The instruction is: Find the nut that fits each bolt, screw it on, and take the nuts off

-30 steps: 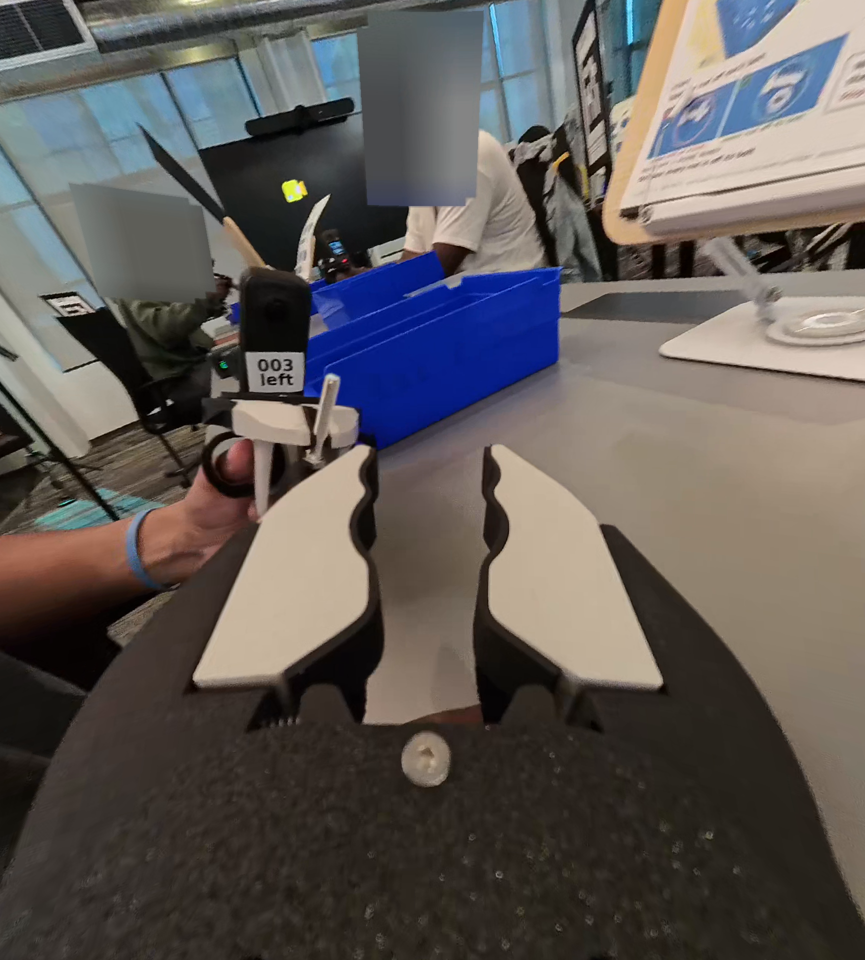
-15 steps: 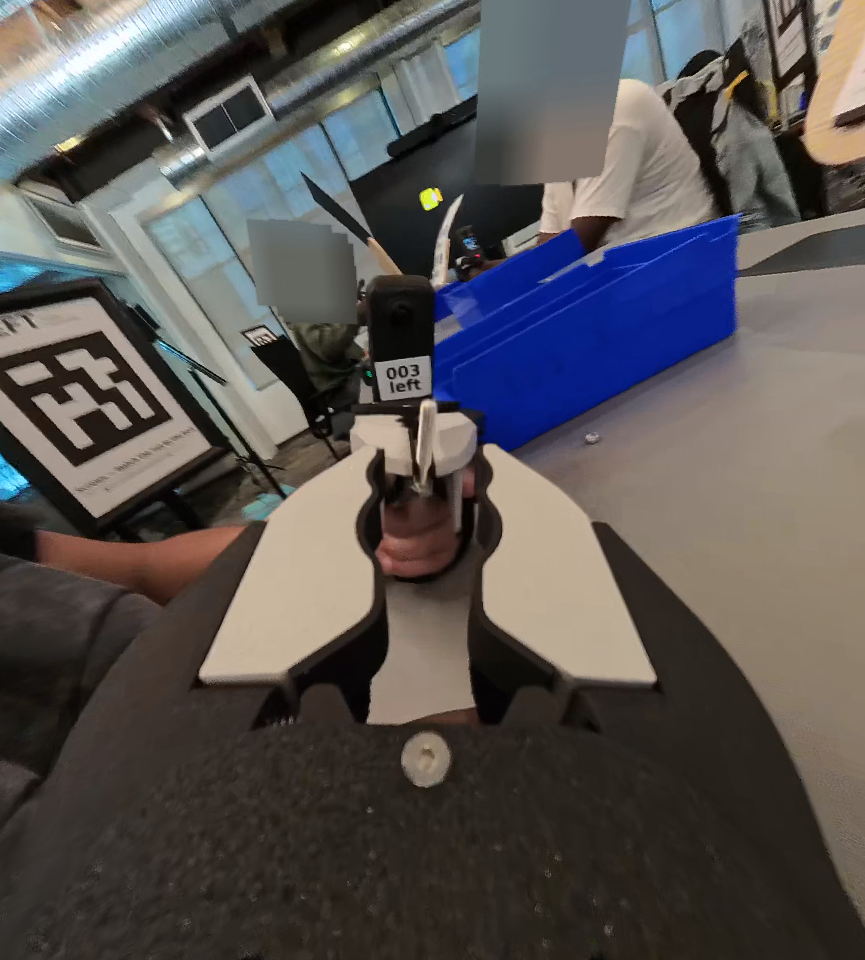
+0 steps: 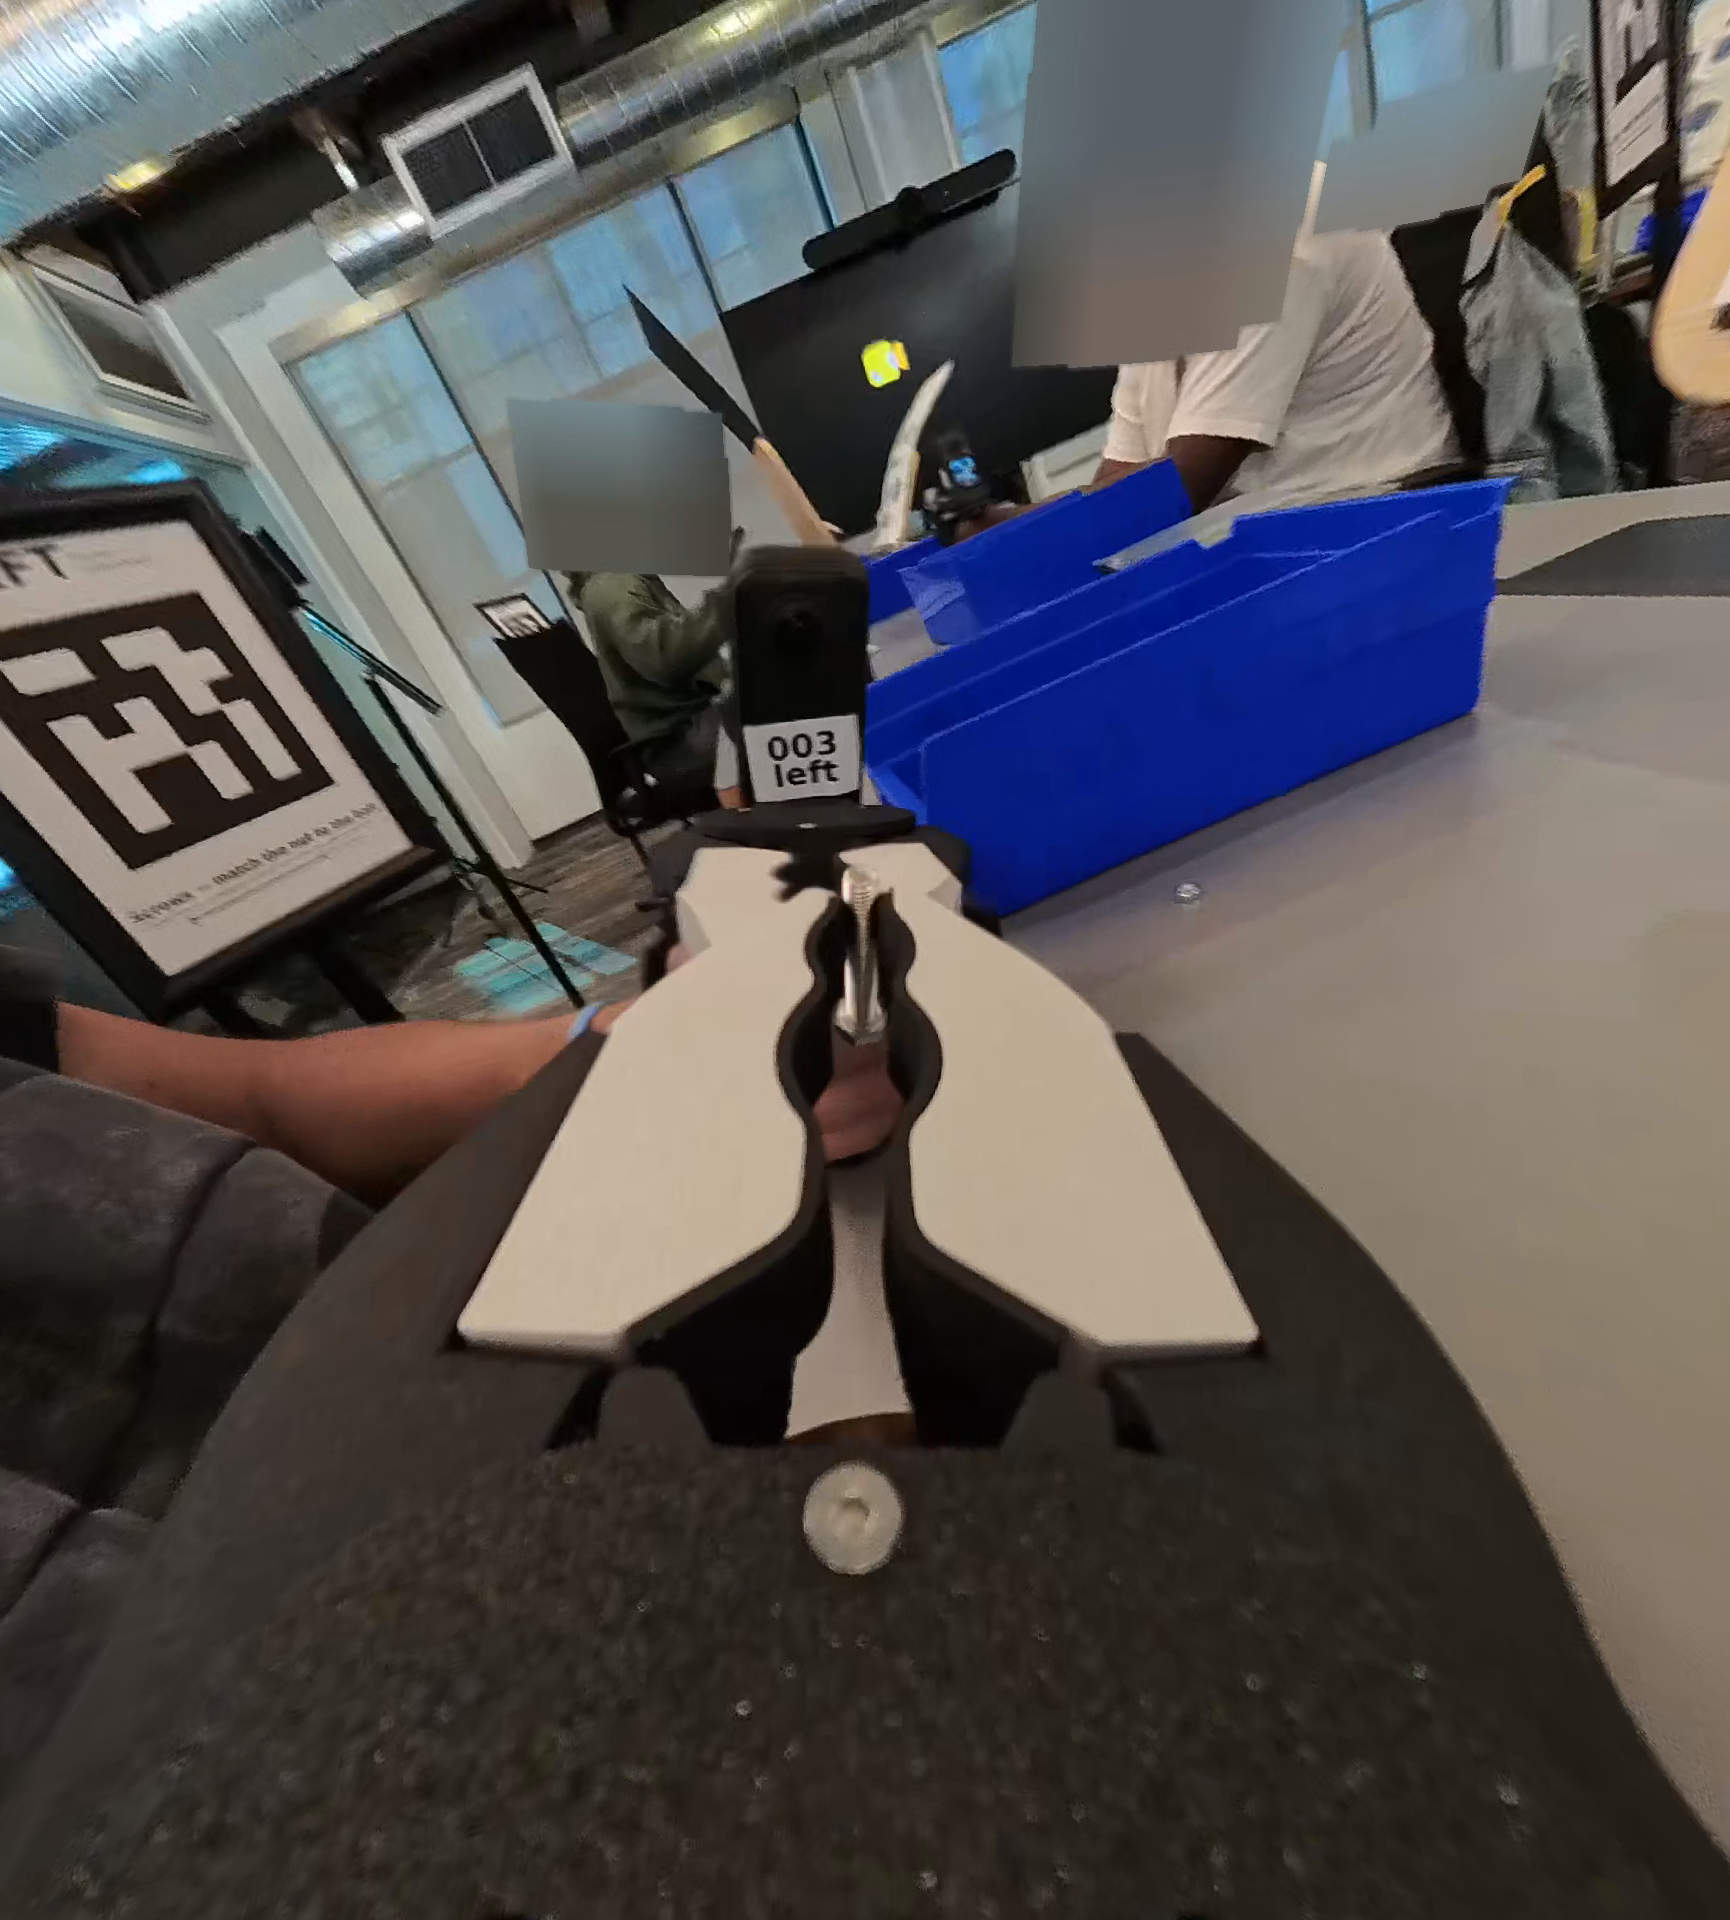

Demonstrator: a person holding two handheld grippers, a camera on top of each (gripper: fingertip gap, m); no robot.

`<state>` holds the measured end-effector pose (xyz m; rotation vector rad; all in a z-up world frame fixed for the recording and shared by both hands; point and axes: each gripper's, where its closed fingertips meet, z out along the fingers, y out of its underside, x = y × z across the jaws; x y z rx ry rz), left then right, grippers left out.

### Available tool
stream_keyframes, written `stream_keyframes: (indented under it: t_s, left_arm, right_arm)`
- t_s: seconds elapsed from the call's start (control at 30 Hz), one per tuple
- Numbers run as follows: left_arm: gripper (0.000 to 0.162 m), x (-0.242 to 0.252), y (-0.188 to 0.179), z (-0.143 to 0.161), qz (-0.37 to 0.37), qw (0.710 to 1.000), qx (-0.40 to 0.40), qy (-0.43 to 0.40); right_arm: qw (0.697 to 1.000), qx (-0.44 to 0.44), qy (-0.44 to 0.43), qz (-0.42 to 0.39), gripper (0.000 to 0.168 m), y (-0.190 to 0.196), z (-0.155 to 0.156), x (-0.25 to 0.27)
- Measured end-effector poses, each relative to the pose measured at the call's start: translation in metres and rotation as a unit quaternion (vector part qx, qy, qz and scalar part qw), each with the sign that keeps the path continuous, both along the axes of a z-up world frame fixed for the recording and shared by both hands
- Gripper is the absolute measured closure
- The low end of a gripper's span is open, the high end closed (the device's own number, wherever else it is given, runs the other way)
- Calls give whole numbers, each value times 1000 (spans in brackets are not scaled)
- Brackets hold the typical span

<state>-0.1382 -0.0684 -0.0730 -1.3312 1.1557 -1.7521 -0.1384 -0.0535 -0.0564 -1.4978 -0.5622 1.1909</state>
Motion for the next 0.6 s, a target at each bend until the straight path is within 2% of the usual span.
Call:
stream_keyframes:
  t_s: [0.03,0.1,0.2,0.27,0.33,0.43,0.53,0.6]
  left_arm:
    - [137,-1,0,1,4,1000,-1,-3]
    - [126,-2,-2,-2,5,1000,-1,8]
    - [122,-4,-4,-4,12,1000,4,17]
    - [122,-4,-2,-4,17,1000,1,16]
    - [125,-4,-1,-4,12,1000,-11,18]
    - [127,-3,1,-5,3,999,-27,19]
    - [130,-4,1,-5,-4,999,-32,18]
    - [131,-3,-1,-6,-9,999,-32,21]
  right_arm:
    - [1000,5,-11,-12,163,1,4,7]
    - [998,24,-16,-53,163,3,28,37]
    - [989,51,-44,-134,163,5,77,110]
    - [959,69,-120,-247,163,15,96,179]
    - [924,34,-186,-332,163,30,96,245]
    - [881,-89,-275,-374,163,68,60,315]
    - [789,-204,-450,-365,162,103,-6,362]
    - [706,-253,-567,-340,162,118,-46,389]
